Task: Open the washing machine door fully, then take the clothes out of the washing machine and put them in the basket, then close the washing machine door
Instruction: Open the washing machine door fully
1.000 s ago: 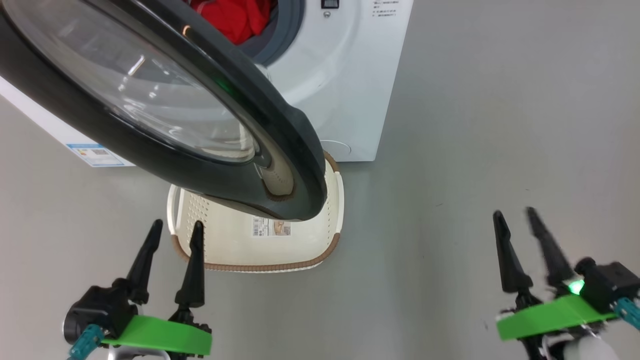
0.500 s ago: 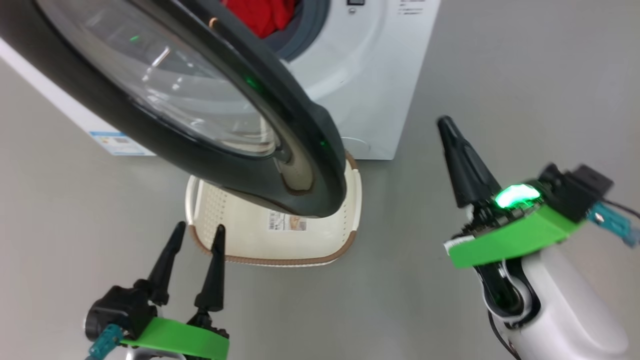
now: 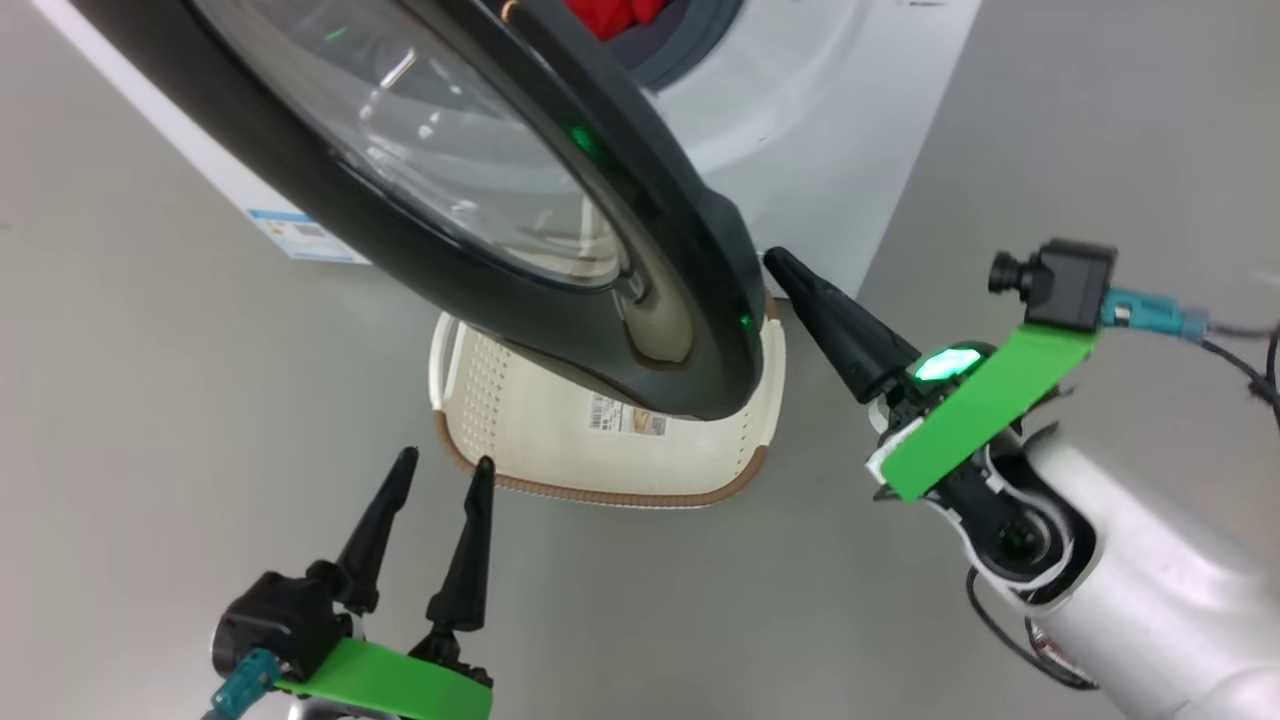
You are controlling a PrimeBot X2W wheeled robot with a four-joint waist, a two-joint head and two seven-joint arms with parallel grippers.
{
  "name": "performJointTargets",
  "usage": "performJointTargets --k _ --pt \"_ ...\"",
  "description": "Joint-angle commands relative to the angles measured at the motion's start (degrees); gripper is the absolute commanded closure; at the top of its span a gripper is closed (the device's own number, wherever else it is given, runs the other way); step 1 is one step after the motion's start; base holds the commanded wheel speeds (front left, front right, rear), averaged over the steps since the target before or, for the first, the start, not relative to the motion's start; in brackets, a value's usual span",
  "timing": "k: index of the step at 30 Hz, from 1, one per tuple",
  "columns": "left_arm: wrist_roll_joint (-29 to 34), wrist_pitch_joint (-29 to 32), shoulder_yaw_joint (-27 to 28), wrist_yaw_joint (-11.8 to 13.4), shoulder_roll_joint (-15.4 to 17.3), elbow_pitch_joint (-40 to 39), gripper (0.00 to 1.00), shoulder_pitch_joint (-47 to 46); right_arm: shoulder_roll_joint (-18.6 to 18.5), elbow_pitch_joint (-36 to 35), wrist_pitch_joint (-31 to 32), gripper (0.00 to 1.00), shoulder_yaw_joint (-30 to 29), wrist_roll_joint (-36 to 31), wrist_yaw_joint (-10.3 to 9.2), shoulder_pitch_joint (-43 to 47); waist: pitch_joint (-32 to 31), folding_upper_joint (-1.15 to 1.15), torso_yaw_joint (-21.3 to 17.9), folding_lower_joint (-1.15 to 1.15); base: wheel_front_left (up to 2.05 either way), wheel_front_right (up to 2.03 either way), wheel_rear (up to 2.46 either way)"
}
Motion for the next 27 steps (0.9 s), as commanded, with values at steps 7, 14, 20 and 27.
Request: performJointTargets --k 7,14,20,27 --pt "-1.0 -0.7 0.2 0.3 0.8 -1.3 0.0 -0.8 -2.0 -2.8 5.4 1.0 3.9 7.8 0.37 -3.5 0.4 0.0 2.0 0.0 0.0 0.0 0.0" --pt "-1.4 -0.7 -0.5 0.7 0.8 -0.8 0.0 0.1 -2.1 -4.4 7.3 1.0 7.1 9.6 0.37 -2.7 -1.6 0.0 4.2 0.0 0.0 0.0 0.0" --pt "-1.7 -0.7 -1.1 1.5 0.8 -0.5 0.0 1.7 -1.9 -5.5 8.1 1.0 9.8 10.0 0.37 -1.3 -4.1 0.0 7.0 0.0 0.0 0.0 0.0" --pt "-1.7 -0.7 -1.7 2.4 0.8 -0.4 0.0 3.7 -1.2 -5.8 8.0 1.0 11.8 10.8 0.37 0.2 -7.2 0.0 11.6 0.0 0.0 0.0 0.0"
